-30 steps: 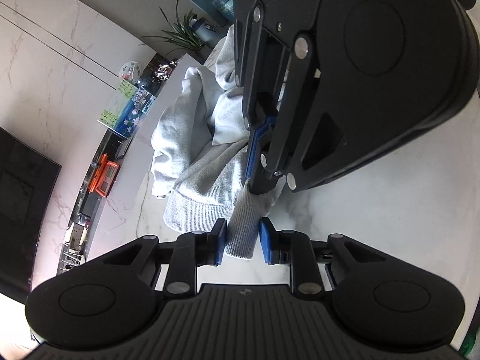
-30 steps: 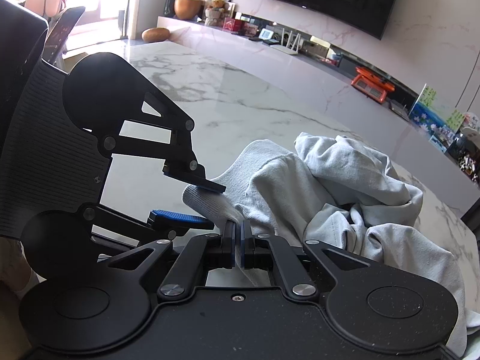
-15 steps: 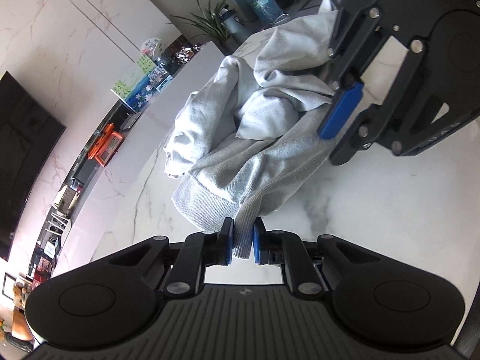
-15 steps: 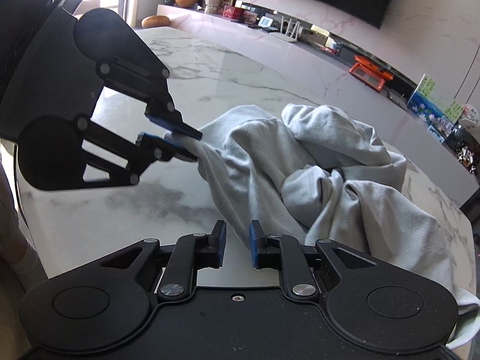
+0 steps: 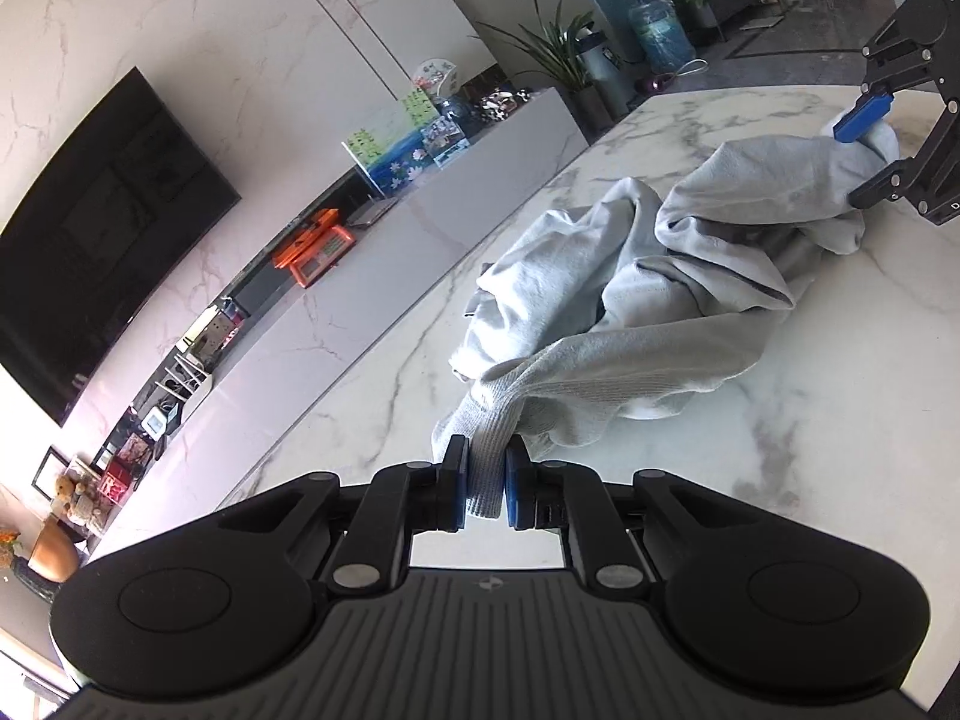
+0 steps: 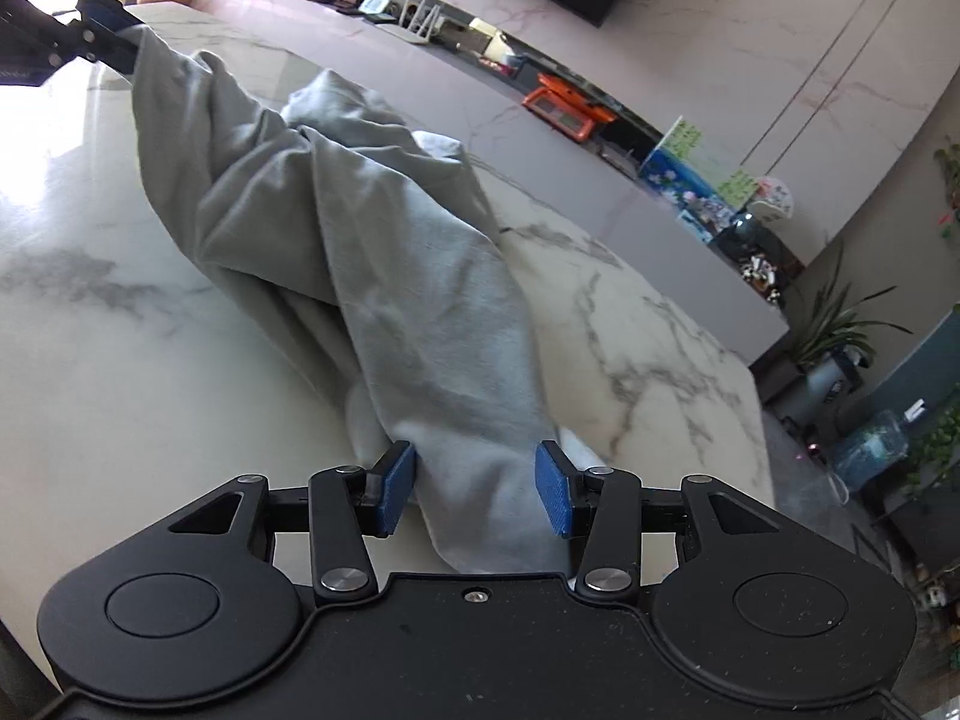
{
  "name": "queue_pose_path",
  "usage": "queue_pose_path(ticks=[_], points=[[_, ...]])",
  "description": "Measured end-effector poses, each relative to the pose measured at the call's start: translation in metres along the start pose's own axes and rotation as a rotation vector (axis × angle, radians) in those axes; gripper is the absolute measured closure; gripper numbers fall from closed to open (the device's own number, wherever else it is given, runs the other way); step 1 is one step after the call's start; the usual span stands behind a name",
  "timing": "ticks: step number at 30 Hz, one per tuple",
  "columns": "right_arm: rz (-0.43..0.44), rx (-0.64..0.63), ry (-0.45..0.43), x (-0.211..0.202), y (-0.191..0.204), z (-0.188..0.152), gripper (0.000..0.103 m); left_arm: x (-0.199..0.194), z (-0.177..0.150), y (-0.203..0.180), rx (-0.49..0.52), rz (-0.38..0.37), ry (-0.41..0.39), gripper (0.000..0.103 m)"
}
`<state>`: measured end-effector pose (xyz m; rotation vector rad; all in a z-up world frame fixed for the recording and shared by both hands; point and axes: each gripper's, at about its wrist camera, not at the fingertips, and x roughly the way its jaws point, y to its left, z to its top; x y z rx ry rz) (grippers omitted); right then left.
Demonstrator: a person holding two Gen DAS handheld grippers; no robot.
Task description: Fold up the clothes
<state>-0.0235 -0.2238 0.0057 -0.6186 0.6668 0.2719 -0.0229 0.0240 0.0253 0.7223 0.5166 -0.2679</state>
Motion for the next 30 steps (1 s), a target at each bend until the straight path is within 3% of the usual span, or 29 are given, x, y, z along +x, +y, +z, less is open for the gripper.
queue_pose_path(ticks=[1, 2, 3, 4, 8, 13, 17, 20, 24, 30], points=[[0.027, 0.017, 0.007, 0.002, -0.004, 0.000, 0.058, -0.002, 0.001, 0.002, 0.004, 0.006, 0.004, 0.092], [0.054, 0.035, 0.013, 0.003, -0.007, 0.000, 0.067, -0.003, 0.002, 0.003, 0.016, 0.013, 0.009, 0.092], [0.082, 0.063, 0.024, 0.005, -0.010, 0.001, 0.094, -0.005, 0.002, 0.004, 0.028, 0.020, 0.014, 0.092], [0.112, 0.095, 0.036, 0.007, -0.013, 0.003, 0.101, -0.006, 0.004, 0.005, 0.049, 0.034, 0.023, 0.092], [0.129, 0.154, 0.025, 0.006, -0.026, 0.017, 0.101, -0.010, 0.010, 0.023, 0.085, 0.086, 0.051, 0.093], [0.080, 0.225, 0.030, -0.002, -0.060, 0.037, 0.101, -0.010, 0.015, 0.052, 0.069, 0.158, 0.089, 0.093], [-0.051, 0.244, 0.072, -0.006, -0.095, 0.041, 0.103, -0.008, 0.010, 0.069, 0.059, 0.220, 0.146, 0.093], [-0.098, 0.276, 0.115, -0.005, -0.123, 0.032, 0.103, -0.006, 0.001, 0.081, 0.033, 0.257, 0.194, 0.093], [-0.032, 0.307, 0.138, 0.000, -0.132, 0.019, 0.103, -0.010, -0.007, 0.087, 0.017, 0.265, 0.206, 0.093], [0.163, 0.343, 0.119, 0.007, -0.093, 0.015, 0.101, -0.013, -0.004, 0.087, 0.016, 0.257, 0.207, 0.093]])
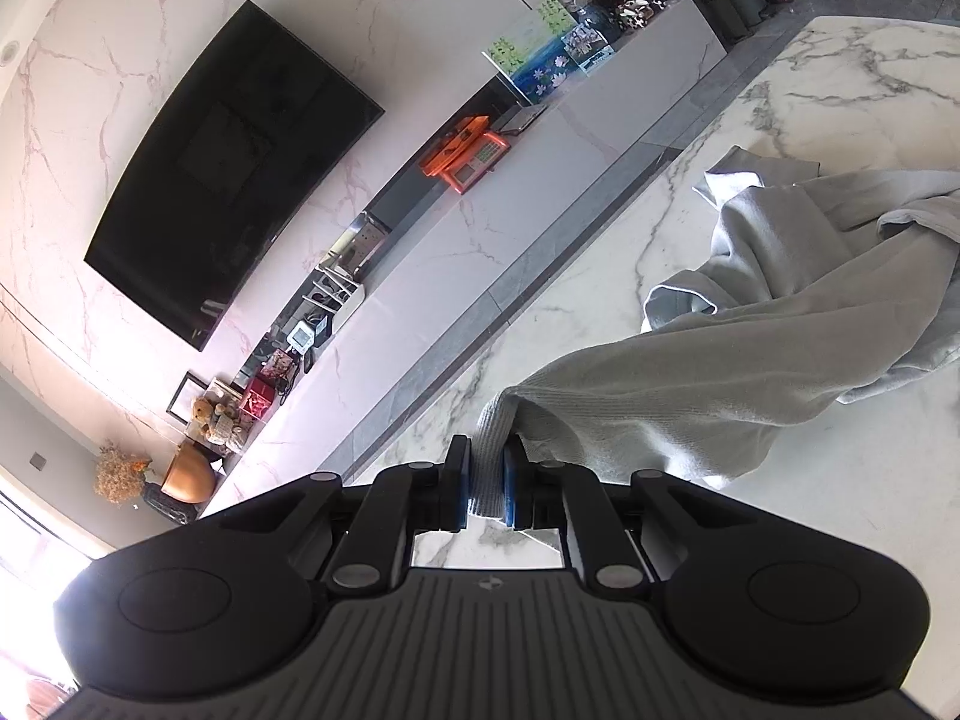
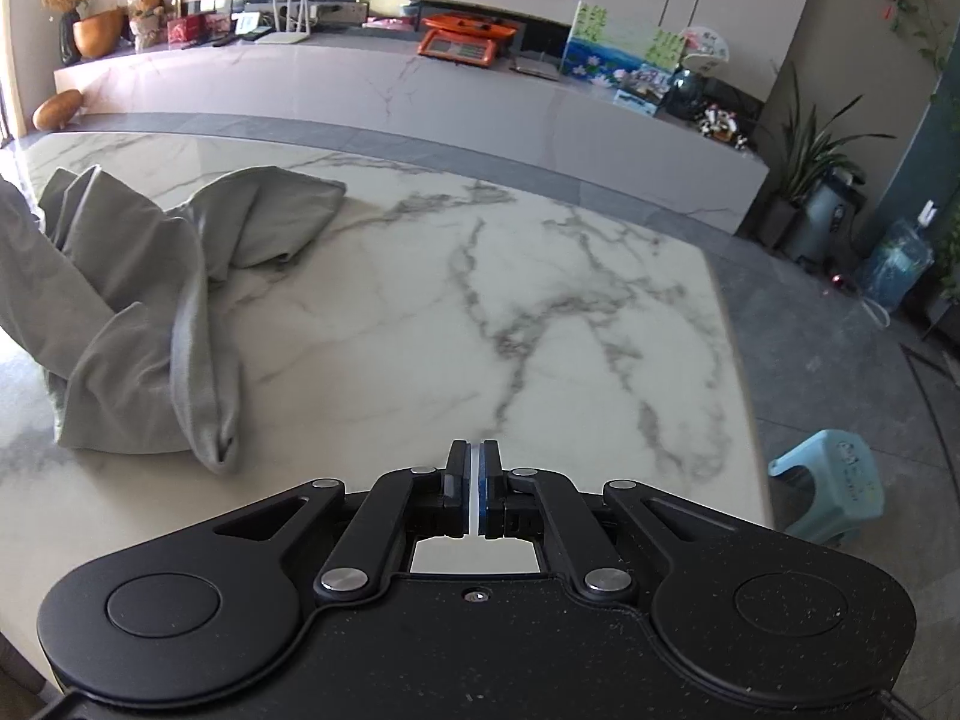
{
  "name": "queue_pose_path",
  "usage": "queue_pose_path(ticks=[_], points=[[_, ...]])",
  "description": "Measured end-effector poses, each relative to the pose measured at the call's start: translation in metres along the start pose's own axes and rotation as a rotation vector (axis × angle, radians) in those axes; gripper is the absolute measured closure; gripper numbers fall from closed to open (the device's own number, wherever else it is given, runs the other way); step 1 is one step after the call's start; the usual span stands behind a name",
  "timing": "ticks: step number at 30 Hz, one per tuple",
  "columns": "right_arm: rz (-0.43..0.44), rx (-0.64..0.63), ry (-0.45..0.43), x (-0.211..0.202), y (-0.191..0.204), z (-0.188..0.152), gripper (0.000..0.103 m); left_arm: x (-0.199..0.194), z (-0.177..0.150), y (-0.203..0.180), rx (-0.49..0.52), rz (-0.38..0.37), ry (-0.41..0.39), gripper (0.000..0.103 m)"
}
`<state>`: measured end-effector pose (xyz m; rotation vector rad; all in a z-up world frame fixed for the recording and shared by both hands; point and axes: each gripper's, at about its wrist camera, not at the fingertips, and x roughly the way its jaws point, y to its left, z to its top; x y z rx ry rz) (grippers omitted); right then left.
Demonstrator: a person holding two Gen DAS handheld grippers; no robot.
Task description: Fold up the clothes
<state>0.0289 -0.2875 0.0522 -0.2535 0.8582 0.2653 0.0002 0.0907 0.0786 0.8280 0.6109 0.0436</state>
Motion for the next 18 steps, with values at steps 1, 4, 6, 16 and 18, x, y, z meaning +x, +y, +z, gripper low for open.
queue_pose_path(ticks=[1, 4, 6, 16, 18], points=[[0.023, -0.019, 0.002, 0.003, 0.010, 0.000, 0.101, 0.000, 0.000, 0.000, 0.005, 0.001, 0.000, 0.093], [0.083, -0.078, 0.006, 0.011, 0.038, 0.003, 0.096, -0.002, -0.001, 0.000, 0.015, 0.000, 0.000, 0.093], [0.111, -0.108, -0.003, 0.015, 0.055, 0.010, 0.073, -0.003, -0.003, 0.000, 0.014, -0.003, 0.001, 0.093], [0.202, -0.162, -0.026, 0.056, 0.113, 0.070, 0.068, 0.006, -0.019, -0.001, 0.005, -0.023, 0.012, 0.093], [0.207, -0.176, -0.025, 0.070, 0.123, 0.085, 0.068, 0.011, -0.023, -0.001, 0.007, -0.030, 0.019, 0.093]])
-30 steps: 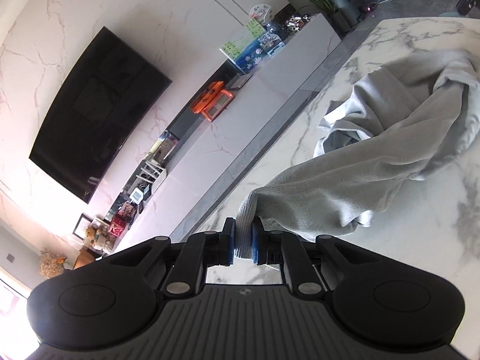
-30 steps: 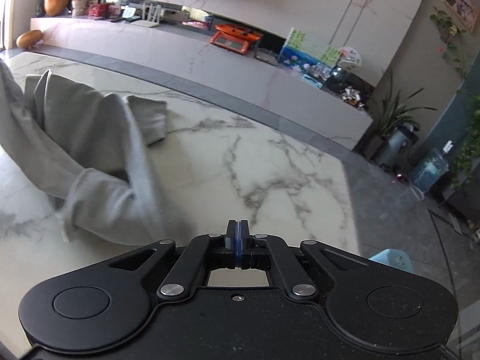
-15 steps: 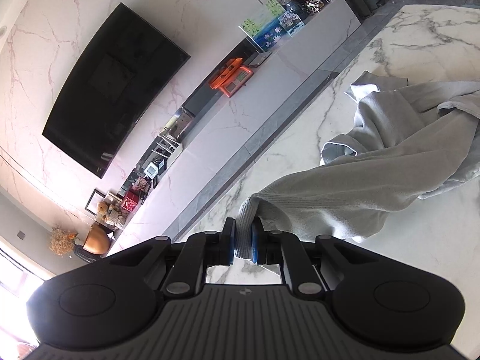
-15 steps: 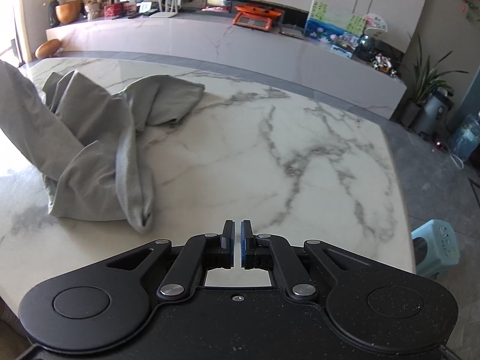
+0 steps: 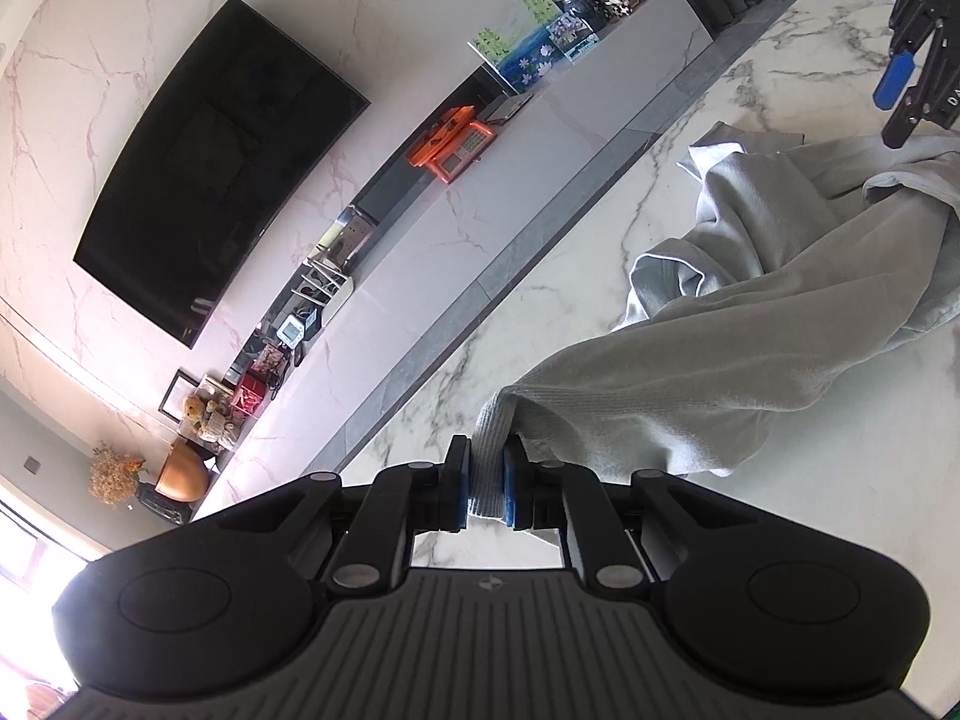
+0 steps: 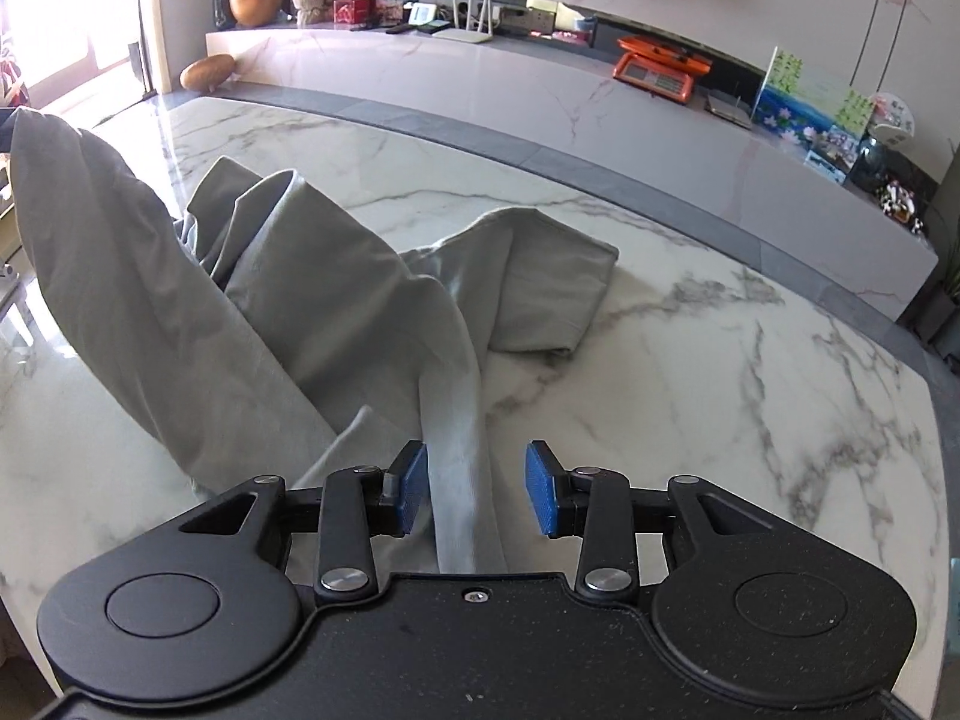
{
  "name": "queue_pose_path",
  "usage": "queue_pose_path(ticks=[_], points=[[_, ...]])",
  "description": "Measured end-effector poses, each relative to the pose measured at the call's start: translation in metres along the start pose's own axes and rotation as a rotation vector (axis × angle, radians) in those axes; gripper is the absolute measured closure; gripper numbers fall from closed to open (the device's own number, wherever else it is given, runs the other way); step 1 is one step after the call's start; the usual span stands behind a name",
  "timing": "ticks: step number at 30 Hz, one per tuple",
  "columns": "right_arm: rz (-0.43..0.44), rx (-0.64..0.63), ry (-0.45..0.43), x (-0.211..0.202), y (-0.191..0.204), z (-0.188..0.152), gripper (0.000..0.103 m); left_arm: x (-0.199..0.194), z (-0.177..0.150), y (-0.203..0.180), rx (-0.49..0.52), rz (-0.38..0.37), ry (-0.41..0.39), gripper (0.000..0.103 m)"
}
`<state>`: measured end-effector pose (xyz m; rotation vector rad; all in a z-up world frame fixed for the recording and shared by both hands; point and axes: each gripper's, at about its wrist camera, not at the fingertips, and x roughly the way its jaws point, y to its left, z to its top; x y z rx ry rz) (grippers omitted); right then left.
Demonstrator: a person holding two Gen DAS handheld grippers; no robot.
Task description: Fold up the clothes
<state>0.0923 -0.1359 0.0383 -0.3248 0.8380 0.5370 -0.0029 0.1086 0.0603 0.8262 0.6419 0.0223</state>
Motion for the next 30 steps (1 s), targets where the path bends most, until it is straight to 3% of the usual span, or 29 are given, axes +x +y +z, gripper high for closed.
queue_pose_path(ticks=[8, 9, 10, 11, 17, 27, 30], points=[[0.005, -0.029, 0.050, 0.054, 0.002, 0.039, 0.071, 0.022, -0.013, -0.001, 0.001, -0.026, 0.025, 0.093], [0.022, -0.024, 0.068, 0.058, 0.000, 0.039, 0.091, 0.024, -0.013, -0.002, 0.006, -0.025, 0.028, 0.093], [0.030, -0.026, 0.081, 0.060, -0.001, 0.039, 0.103, 0.025, -0.013, -0.002, 0.012, -0.023, 0.032, 0.093], [0.033, -0.030, 0.093, 0.062, -0.001, 0.039, 0.103, 0.027, -0.012, -0.002, 0.015, -0.021, 0.040, 0.093], [-0.103, -0.086, 0.086, 0.039, -0.021, 0.040, 0.103, 0.031, -0.007, 0.007, 0.016, 0.004, 0.072, 0.093], [-0.407, -0.050, 0.092, -0.036, -0.112, 0.026, 0.103, 0.025, -0.005, 0.037, -0.007, 0.122, 0.139, 0.093], [-0.462, -0.003, 0.104, -0.059, -0.140, 0.013, 0.103, 0.022, -0.001, 0.047, -0.027, 0.144, 0.141, 0.093]])
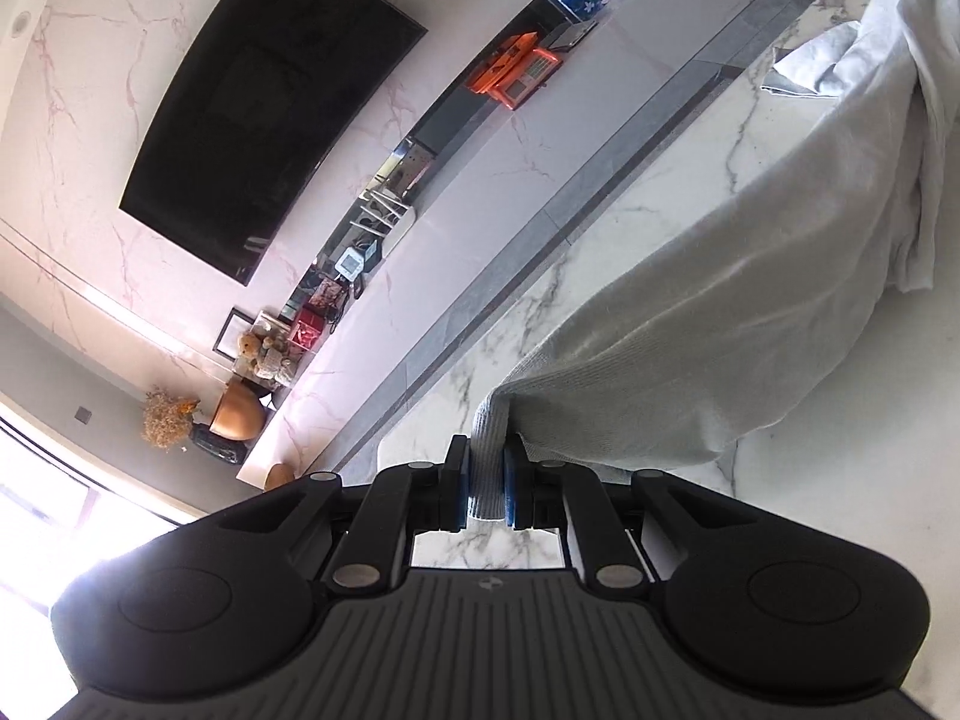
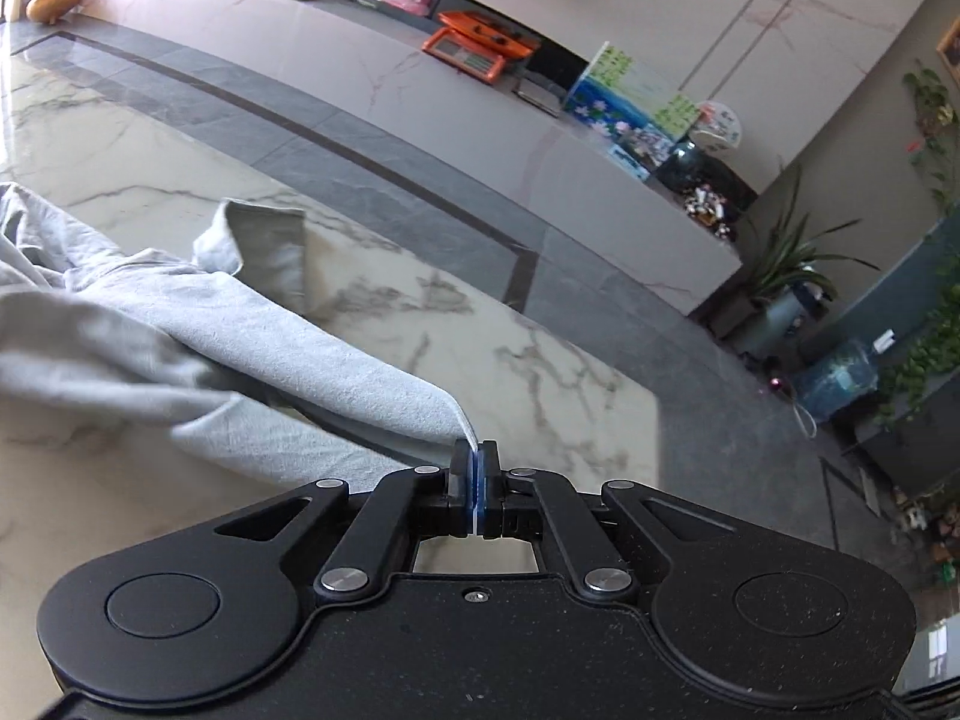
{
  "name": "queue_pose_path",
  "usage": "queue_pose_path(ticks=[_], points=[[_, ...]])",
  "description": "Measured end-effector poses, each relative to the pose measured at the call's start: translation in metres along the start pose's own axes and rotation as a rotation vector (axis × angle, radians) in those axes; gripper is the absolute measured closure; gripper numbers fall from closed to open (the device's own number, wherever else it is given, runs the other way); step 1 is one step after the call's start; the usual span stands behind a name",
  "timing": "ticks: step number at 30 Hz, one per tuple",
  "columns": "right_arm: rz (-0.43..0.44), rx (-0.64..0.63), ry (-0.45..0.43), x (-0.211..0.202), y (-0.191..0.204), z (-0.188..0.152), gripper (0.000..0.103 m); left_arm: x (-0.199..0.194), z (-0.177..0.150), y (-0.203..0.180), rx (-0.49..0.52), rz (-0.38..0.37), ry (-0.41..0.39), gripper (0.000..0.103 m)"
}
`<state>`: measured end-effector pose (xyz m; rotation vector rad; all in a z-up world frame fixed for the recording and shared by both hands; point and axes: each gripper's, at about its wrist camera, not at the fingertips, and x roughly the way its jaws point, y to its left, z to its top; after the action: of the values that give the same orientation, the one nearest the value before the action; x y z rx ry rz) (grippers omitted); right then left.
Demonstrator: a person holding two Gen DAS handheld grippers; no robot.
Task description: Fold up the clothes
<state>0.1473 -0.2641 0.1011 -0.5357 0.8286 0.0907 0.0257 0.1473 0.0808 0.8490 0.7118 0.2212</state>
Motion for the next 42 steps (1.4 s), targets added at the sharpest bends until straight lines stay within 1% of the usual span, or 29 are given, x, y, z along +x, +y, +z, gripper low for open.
queue_pose_path(ticks=[2, 4, 9, 12, 14, 17, 19, 20, 21, 22, 23, 24, 26, 27, 29, 31, 34, 35, 37, 42], points=[[-0.019, 0.015, 0.010, -0.004, -0.012, -0.010, 0.103, -0.004, 0.007, 0.001, 0.017, 0.018, -0.017, 0.093], [-0.026, 0.027, 0.027, -0.008, -0.021, -0.021, 0.103, -0.007, 0.017, -0.001, 0.021, 0.015, -0.033, 0.093], [-0.002, 0.008, 0.097, -0.003, -0.014, -0.049, 0.103, -0.012, 0.030, -0.022, 0.060, -0.003, -0.059, 0.093], [0.033, 0.007, 0.150, 0.004, -0.008, -0.068, 0.103, -0.013, 0.027, -0.031, 0.079, -0.014, -0.058, 0.093], [0.086, 0.011, 0.202, 0.005, -0.005, -0.083, 0.103, -0.013, 0.022, -0.032, 0.083, -0.022, -0.047, 0.093], [0.162, 0.005, 0.269, 0.007, 0.002, -0.103, 0.102, -0.011, 0.011, -0.033, 0.085, -0.074, -0.014, 0.093], [0.211, -0.004, 0.316, 0.008, 0.009, -0.114, 0.100, -0.011, 0.005, -0.037, 0.111, -0.088, 0.007, 0.093], [0.228, -0.008, 0.325, 0.008, 0.012, -0.117, 0.097, -0.012, 0.003, -0.040, 0.123, -0.091, 0.012, 0.093], [0.241, -0.012, 0.330, 0.007, 0.015, -0.120, 0.091, -0.012, 0.001, -0.042, 0.134, -0.093, 0.017, 0.093], [0.243, -0.020, 0.327, 0.005, 0.018, -0.121, 0.088, -0.013, -0.002, -0.046, 0.148, -0.094, 0.023, 0.093], [0.237, -0.028, 0.321, 0.003, 0.021, -0.121, 0.081, -0.013, -0.005, -0.049, 0.160, -0.095, 0.029, 0.093], [0.226, -0.040, 0.310, 0.000, 0.023, -0.120, 0.078, -0.013, -0.007, -0.051, 0.168, -0.095, 0.034, 0.093], [0.216, -0.061, 0.288, -0.006, 0.026, -0.115, 0.075, -0.014, -0.012, -0.054, 0.176, -0.097, 0.043, 0.093], [0.211, -0.068, 0.275, -0.010, 0.027, -0.110, 0.072, -0.014, -0.014, -0.054, 0.173, -0.099, 0.045, 0.093], [0.201, -0.079, 0.249, -0.018, 0.026, -0.100, 0.068, -0.015, -0.016, -0.054, 0.168, -0.104, 0.048, 0.093], [0.210, -0.068, 0.217, -0.022, 0.024, -0.088, 0.068, -0.017, -0.018, -0.055, 0.172, -0.106, 0.044, 0.093], [0.270, -0.064, 0.164, -0.025, 0.030, -0.072, 0.068, -0.018, -0.017, -0.055, 0.185, -0.107, 0.035, 0.093], [0.296, -0.070, 0.145, -0.024, 0.036, -0.064, 0.068, -0.019, -0.017, -0.055, 0.188, -0.109, 0.032, 0.093], [0.321, -0.083, 0.129, -0.019, 0.052, -0.050, 0.068, -0.019, -0.016, -0.056, 0.190, -0.112, 0.030, 0.093], [0.401, -0.109, 0.104, 0.006, 0.107, -0.013, 0.068, -0.023, -0.024, -0.059, 0.201, -0.129, 0.015, 0.093]])
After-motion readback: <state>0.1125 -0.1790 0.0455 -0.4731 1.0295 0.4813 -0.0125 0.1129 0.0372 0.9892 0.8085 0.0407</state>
